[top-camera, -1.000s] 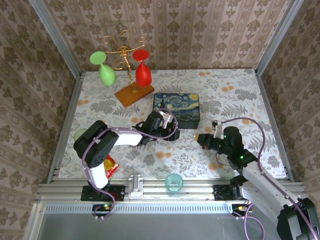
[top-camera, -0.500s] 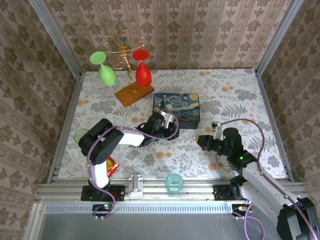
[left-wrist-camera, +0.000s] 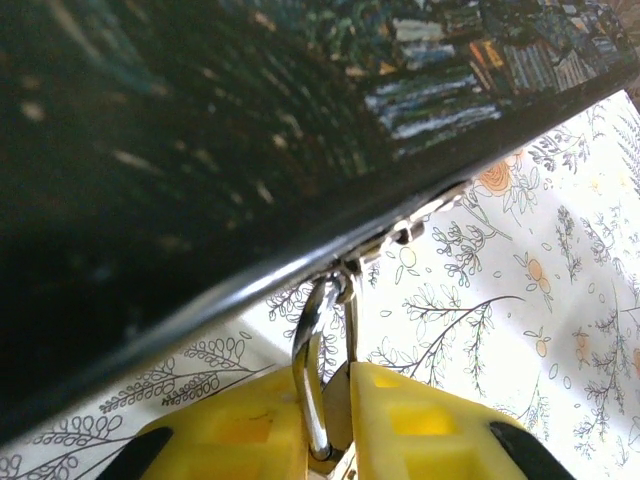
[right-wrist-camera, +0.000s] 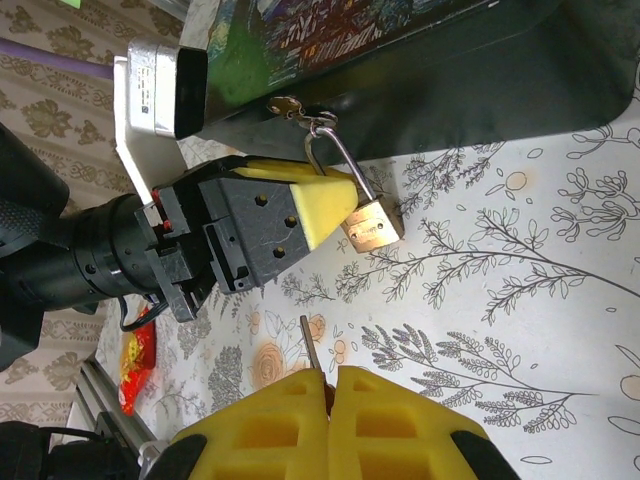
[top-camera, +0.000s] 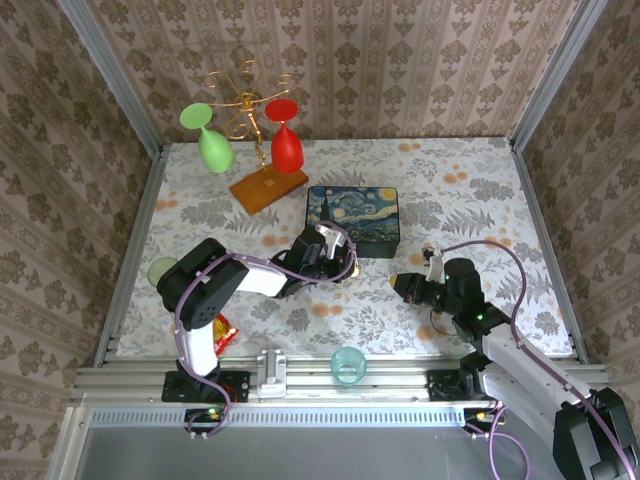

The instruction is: Unlock a padlock with a key

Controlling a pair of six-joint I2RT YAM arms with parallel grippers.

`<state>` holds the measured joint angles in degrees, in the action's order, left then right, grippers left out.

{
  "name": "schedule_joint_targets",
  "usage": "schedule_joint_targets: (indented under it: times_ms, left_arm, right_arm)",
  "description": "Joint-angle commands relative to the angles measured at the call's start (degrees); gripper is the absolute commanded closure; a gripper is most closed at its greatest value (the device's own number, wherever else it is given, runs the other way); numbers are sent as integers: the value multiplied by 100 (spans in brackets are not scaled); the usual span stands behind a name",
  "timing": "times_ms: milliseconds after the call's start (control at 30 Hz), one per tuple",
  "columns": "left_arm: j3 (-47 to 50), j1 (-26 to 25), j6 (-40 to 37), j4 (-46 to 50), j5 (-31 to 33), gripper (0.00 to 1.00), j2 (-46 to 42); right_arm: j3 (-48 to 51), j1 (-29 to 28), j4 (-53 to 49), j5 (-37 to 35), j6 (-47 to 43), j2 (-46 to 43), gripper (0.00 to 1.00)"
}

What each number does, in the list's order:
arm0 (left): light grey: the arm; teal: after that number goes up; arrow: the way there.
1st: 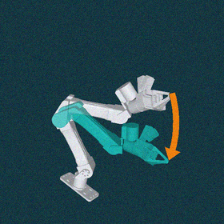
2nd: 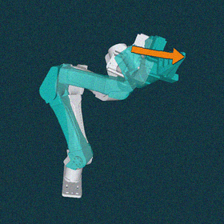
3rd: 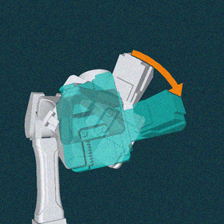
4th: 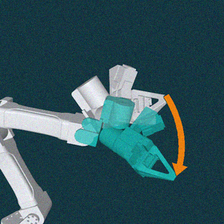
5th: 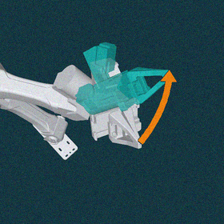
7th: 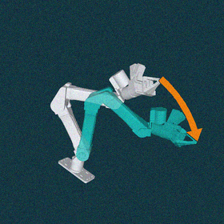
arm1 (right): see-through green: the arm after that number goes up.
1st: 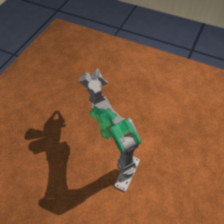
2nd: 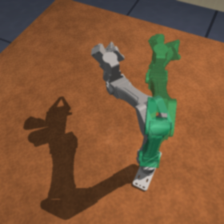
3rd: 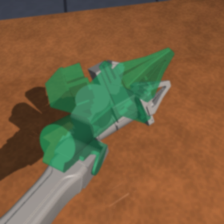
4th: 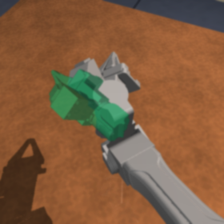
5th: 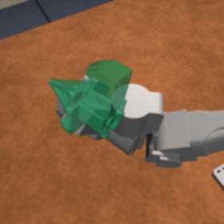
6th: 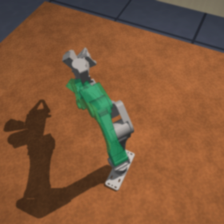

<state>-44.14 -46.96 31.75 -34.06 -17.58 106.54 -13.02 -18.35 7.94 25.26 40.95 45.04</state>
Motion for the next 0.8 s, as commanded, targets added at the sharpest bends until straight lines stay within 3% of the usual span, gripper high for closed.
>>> schedule_joint_targets:
  times_ms: [0, 200, 333, 767]
  left_arm:
    - [101, -67, 102, -105, -70, 84, -80]
    - [15, -64, 192, -38, -39, 91, -128]
    - [34, -70, 684, -159, -52, 100, -238]
    - [412, -100, 2383, -1885, -37, 100, -76]
  right_arm:
    - [80, 30, 245, 37, 86, 41, 100]
    - [217, 19, 687, 92, 370, 304, 100]
    - [282, 23, 1402, 358, 771, 915, 100]
    - [208, 24, 3265, 1048, 1687, 2706, 100]
